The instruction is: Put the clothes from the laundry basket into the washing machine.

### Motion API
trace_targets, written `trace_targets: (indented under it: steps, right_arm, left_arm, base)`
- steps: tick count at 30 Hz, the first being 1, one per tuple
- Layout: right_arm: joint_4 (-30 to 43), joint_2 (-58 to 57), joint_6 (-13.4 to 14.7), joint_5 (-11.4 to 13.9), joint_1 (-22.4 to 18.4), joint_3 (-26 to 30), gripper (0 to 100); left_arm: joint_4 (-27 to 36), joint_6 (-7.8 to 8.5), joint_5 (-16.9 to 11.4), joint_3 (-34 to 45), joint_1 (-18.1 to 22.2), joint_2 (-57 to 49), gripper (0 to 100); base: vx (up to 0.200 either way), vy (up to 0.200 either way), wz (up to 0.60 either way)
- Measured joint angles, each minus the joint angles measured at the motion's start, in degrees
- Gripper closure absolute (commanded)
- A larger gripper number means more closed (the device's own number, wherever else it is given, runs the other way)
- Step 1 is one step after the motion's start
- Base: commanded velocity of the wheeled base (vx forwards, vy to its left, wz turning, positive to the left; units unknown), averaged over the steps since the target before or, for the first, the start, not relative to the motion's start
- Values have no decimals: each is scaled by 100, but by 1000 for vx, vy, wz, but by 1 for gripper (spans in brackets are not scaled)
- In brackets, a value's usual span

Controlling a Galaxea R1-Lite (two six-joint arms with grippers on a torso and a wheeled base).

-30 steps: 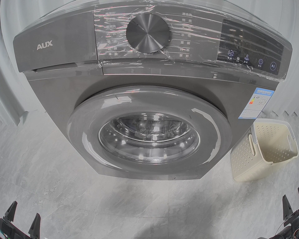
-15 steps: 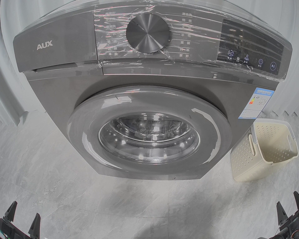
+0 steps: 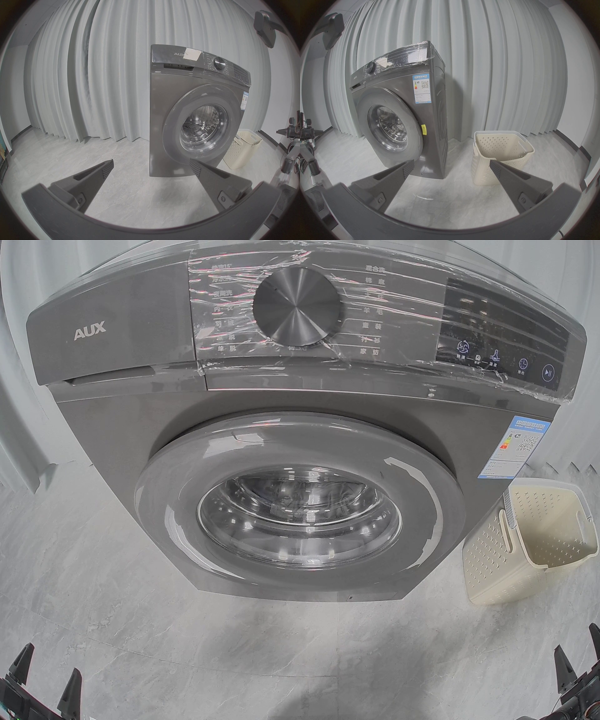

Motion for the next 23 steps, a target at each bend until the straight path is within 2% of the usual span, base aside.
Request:
trace_targets:
  steps: [23]
  right_arm:
    - [5,5,6,-6,9,0,0]
  left_arm:
    - [0,15,1,0,-2,0,0]
  base:
    - [0,0,0]
